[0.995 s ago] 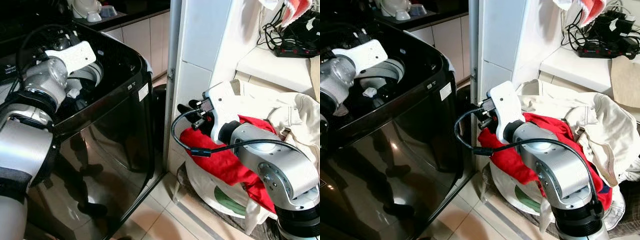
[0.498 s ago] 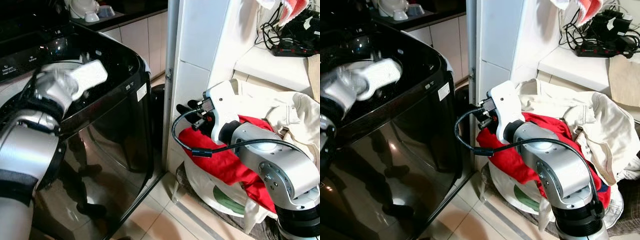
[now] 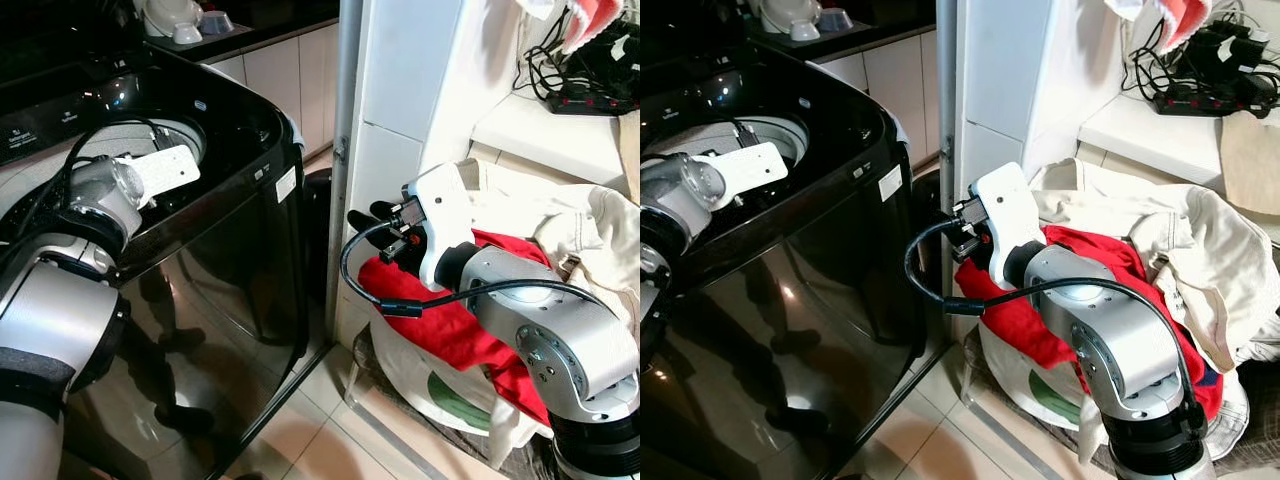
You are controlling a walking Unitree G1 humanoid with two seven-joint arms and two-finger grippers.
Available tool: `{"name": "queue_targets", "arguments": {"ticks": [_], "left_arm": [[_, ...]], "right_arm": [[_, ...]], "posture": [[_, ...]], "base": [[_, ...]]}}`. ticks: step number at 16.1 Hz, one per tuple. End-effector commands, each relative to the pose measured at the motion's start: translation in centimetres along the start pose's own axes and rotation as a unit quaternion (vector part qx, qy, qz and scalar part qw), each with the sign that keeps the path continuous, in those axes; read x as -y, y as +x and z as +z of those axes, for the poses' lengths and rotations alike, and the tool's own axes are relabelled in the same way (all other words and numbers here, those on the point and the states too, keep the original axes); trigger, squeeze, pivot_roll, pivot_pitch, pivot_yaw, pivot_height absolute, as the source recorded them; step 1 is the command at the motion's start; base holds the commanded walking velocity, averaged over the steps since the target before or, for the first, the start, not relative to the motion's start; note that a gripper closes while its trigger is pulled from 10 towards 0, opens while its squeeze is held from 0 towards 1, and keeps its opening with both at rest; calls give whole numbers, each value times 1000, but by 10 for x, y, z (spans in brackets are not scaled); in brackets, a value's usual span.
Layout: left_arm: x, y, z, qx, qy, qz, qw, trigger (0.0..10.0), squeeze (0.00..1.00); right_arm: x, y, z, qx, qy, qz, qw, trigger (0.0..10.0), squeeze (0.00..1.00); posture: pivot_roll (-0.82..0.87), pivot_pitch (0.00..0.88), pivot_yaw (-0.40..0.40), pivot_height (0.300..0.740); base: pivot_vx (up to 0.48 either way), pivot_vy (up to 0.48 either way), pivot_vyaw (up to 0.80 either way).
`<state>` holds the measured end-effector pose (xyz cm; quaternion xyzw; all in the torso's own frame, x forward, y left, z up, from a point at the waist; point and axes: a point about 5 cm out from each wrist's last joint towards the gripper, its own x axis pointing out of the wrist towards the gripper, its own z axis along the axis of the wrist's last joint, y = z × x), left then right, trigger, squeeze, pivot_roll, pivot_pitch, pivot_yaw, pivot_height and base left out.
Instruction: Clothes washing
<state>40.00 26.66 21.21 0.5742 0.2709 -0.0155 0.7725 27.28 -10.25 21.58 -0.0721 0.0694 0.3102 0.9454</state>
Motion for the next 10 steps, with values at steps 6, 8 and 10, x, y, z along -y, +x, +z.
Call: {"name": "queue_targets", "arguments": {"ticks": [6,8,10], "left_arm": [[-24,-5,6,43,-42,169,984,10000,0],[-34,-9,13,60,-37,210,975,10000,0],[-31,-9,26,86,-87,150,981,10000,0]], "right_arm": [[5,2,4,6,-5,-27,1000,10000,0],[7,2,5,7,-7,-35,999,10000,0],[8,2,6,12,-1,-34,999,10000,0]], "posture": [[-107,0,59,740],[-109,0,60,740],[-109,0,58,740]], "base": [[0,0,0],[0,0,0],[0,0,0]]}}
